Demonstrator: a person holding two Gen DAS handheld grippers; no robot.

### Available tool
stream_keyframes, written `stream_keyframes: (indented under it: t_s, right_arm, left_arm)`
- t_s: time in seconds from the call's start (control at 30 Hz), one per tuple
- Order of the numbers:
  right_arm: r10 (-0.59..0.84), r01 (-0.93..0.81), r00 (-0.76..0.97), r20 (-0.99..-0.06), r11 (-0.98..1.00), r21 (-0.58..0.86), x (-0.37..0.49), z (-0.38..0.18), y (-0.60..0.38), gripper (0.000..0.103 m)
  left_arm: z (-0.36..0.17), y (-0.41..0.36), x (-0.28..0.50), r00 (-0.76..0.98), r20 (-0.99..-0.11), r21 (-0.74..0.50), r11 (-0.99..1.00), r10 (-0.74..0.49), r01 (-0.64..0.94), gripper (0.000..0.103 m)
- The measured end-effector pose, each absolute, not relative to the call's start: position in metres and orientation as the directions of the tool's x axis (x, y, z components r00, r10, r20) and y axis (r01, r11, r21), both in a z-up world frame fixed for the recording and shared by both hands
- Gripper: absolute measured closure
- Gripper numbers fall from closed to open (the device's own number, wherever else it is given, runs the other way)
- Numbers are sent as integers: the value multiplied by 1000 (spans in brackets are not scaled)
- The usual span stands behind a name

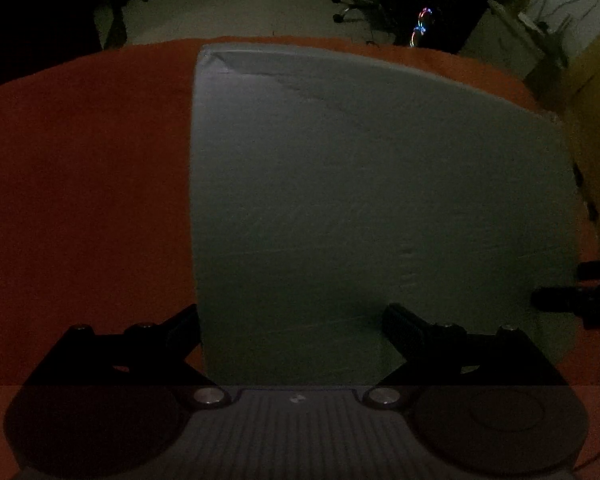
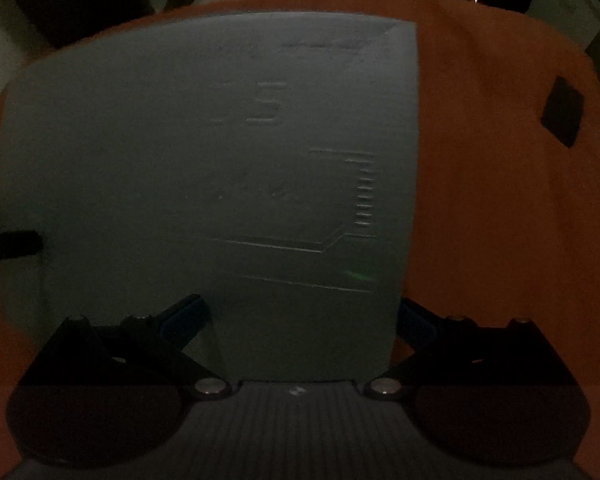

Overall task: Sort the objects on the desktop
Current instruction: 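Lift the lid with both tools and carry it over the box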

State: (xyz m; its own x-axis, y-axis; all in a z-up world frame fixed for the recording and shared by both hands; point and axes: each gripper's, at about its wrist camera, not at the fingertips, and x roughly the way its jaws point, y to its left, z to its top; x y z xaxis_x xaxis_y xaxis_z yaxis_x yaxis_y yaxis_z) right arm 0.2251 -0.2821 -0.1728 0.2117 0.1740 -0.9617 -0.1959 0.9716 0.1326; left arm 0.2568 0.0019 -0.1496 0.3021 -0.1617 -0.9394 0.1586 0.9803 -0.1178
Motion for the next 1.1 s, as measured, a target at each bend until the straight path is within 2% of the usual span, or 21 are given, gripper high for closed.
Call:
stream_keyframes:
  t_s: [0.2, 0.4, 0.63, 0.77, 1.1]
  right_arm:
    - [139, -226, 226, -964, 970, 87, 222, -195, -272, 2]
    - [112, -219, 288, -951, 975, 48, 232, -184, -269, 2]
    - [111, -216, 255, -960, 975, 55, 229, -199, -277, 2]
    - [111, -215, 236, -965, 975, 59, 228, -207, -282, 3]
    - [118, -218, 205, -971, 973, 72, 218, -223, -287, 0]
  left_arm:
    - [-180, 10, 265, 283, -945, -130, 983, -163, 132, 8]
    - [-199, 12, 270, 268, -946, -166, 983, -183, 84, 6]
    - [-196, 0, 253, 287, -945, -112, 979, -158, 170, 6]
    - [-191, -9, 238, 340, -934, -21, 966, -112, 259, 6]
    - [-200, -10, 249, 360, -922, -62, 973, -141, 223, 7]
